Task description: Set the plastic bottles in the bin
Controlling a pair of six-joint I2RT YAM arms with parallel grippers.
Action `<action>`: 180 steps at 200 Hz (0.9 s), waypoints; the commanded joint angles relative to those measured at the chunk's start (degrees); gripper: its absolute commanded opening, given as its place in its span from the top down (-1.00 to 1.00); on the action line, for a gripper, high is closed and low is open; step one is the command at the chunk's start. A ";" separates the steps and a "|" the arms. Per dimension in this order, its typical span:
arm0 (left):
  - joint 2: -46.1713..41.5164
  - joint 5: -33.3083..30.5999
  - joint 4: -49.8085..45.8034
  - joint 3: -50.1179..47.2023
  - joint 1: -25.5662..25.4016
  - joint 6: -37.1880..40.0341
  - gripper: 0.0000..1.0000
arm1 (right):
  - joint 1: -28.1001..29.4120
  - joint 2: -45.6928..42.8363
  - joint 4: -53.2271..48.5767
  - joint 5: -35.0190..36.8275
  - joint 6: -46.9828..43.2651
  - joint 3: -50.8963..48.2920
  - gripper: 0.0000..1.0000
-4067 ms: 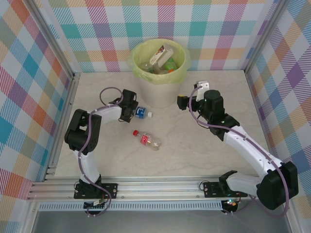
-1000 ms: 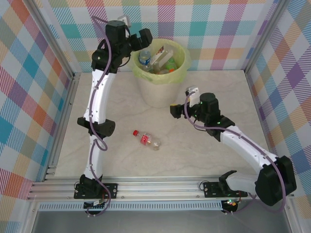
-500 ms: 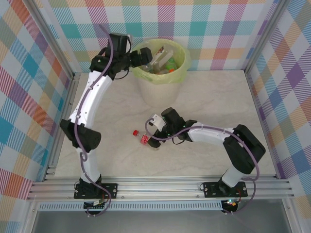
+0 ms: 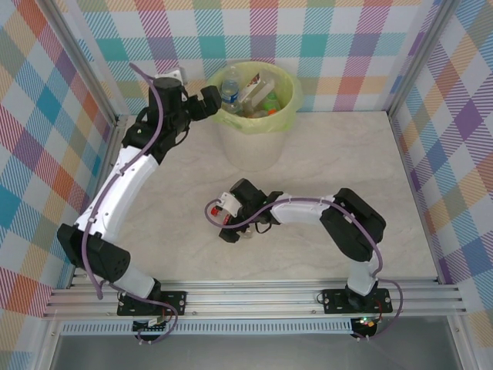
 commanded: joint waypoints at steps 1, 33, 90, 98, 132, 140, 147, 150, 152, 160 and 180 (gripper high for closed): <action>-4.81 -4.57 4.95 -5.92 0.58 -0.90 -1.00 | 0.29 0.43 -0.55 4.32 0.81 1.35 -0.87; -12.18 -9.66 5.26 -15.87 1.83 -3.38 -1.00 | 0.34 0.86 -0.01 2.68 -0.02 1.10 -0.45; -25.89 -12.33 8.26 -31.87 7.89 -7.49 -1.00 | 0.27 -2.69 2.46 2.16 -1.09 -0.49 -0.04; -27.14 -12.44 7.90 -33.11 8.60 -7.51 -1.00 | 0.31 -3.28 2.70 2.08 -1.38 -0.58 0.04; -30.80 -12.42 6.88 -37.18 10.33 -8.69 -1.00 | 0.28 -5.98 5.81 2.79 -1.56 -1.25 0.21; -31.16 -12.19 4.88 -37.95 10.59 -9.03 -1.00 | 0.27 -6.97 6.77 2.93 -1.65 -1.45 0.23; -31.45 -11.94 4.53 -38.52 10.74 -9.37 -1.00 | 0.27 -7.93 7.63 3.07 -1.80 -1.62 0.24; -31.50 -11.84 4.43 -38.82 10.82 -9.48 -1.00 | 0.31 -8.42 8.07 3.12 -1.89 -1.72 0.25; -31.52 -11.79 4.34 -39.00 10.80 -9.47 -1.00 | 0.28 -8.81 8.38 3.13 -1.95 -1.80 0.25; -31.54 -11.50 4.20 -39.42 11.08 -9.66 -1.00 | 0.27 -10.32 9.60 3.29 -2.08 -2.19 0.25; -31.53 -10.45 4.18 -40.52 11.49 -9.67 -1.00 | 0.33 -14.27 13.47 3.60 -2.65 -3.44 0.25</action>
